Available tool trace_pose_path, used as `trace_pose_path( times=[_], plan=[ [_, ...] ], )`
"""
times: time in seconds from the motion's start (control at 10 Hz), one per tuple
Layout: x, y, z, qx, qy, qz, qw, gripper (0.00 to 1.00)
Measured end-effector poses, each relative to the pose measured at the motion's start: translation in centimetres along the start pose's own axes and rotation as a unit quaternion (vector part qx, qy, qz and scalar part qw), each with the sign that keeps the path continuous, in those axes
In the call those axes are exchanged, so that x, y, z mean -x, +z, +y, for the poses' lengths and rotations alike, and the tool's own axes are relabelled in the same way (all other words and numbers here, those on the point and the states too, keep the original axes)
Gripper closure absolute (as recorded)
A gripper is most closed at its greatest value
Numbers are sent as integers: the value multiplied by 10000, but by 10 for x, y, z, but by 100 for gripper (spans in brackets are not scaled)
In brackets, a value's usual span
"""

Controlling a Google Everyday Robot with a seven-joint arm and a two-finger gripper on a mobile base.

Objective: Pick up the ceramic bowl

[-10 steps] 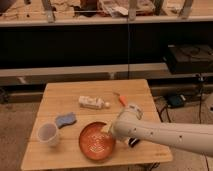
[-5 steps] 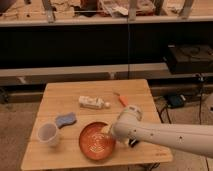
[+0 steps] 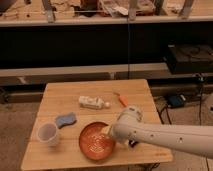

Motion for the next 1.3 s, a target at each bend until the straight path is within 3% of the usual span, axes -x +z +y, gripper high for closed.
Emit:
trace_pose_path(
  times=[0.2,0.5,0.9,1.3],
  plan=[
    [1,0,0,-7,-4,1,10000,22],
    [3,-1,1,-16,-11,8,10000,43],
    [4,-2,1,-26,-27,29,10000,47],
    [5,-4,3,-38,-39,83,10000,87]
  ],
)
